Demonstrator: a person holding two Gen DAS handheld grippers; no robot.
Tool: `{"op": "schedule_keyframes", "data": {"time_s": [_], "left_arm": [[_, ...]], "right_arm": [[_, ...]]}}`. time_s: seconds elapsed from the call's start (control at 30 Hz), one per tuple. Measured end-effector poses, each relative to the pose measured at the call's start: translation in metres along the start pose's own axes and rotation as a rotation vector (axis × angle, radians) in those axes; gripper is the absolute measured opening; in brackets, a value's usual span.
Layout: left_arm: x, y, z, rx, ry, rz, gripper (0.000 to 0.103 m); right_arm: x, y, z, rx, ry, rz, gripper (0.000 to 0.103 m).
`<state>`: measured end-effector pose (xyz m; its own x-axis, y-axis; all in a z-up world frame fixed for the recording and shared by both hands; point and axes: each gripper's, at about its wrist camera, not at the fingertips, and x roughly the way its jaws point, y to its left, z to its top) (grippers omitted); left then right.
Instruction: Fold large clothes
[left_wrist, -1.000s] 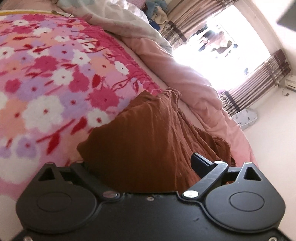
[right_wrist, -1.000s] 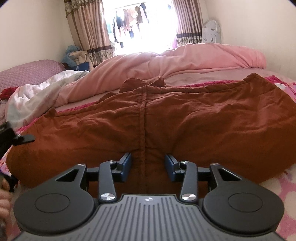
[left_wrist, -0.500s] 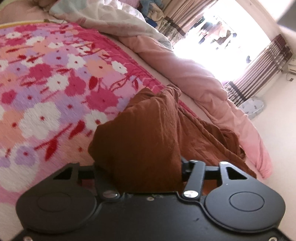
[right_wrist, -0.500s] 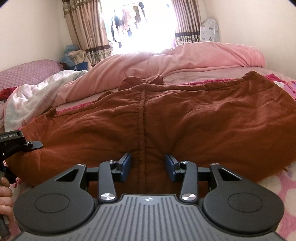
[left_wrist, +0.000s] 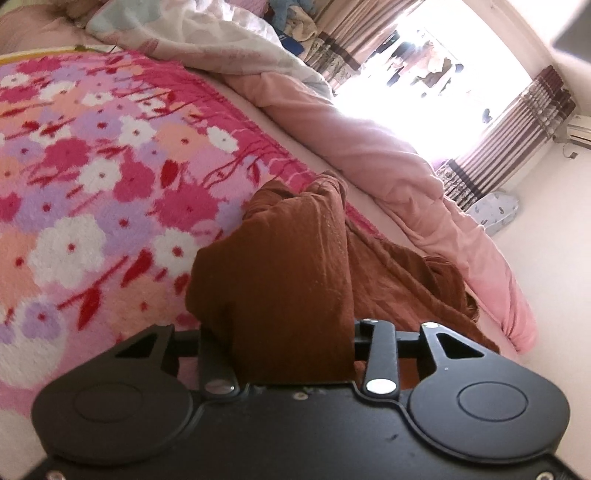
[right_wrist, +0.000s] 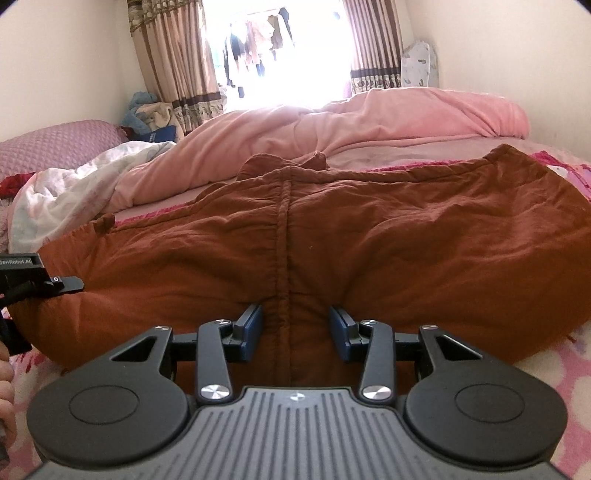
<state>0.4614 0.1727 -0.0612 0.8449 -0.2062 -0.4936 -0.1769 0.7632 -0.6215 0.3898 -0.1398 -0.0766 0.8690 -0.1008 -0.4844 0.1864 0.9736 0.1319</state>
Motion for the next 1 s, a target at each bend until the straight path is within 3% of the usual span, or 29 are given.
{"op": "schedule_keyframes", "data": {"time_s": [0.1, 0.23, 0.37, 0.5, 0.6, 0.7, 0.87, 1.0], "left_arm": [[-0.007, -0.012, 0.006, 0.024, -0.011, -0.007, 0.034], [-0.018, -0.029, 0.012, 0.054, -0.034, -0.036, 0.033], [-0.026, -0.046, 0.013, 0.092, -0.057, -0.059, 0.033], [-0.028, -0.061, 0.011, 0.109, -0.067, -0.074, 0.033], [-0.028, -0.072, 0.010, 0.118, -0.059, -0.074, 0.032], [-0.029, -0.086, 0.009, 0.121, -0.053, -0.096, 0.030], [-0.032, -0.127, 0.005, 0.160, -0.028, -0.160, 0.028], [-0.036, -0.181, -0.011, 0.245, -0.020, -0.234, 0.026]], "right_arm": [[-0.001, -0.002, 0.002, 0.013, 0.007, 0.013, 0.048], [-0.021, -0.023, 0.010, 0.072, -0.047, 0.082, 0.048], [-0.042, -0.053, 0.018, 0.056, -0.122, -0.056, 0.048], [-0.045, -0.096, 0.024, 0.073, -0.122, -0.209, 0.048], [-0.037, -0.119, 0.022, 0.088, -0.087, -0.267, 0.048], [-0.023, -0.134, 0.015, 0.103, -0.046, -0.252, 0.048], [-0.022, -0.134, 0.011, 0.071, -0.061, -0.244, 0.048], [-0.045, -0.152, 0.021, 0.181, -0.079, -0.162, 0.048]]}}
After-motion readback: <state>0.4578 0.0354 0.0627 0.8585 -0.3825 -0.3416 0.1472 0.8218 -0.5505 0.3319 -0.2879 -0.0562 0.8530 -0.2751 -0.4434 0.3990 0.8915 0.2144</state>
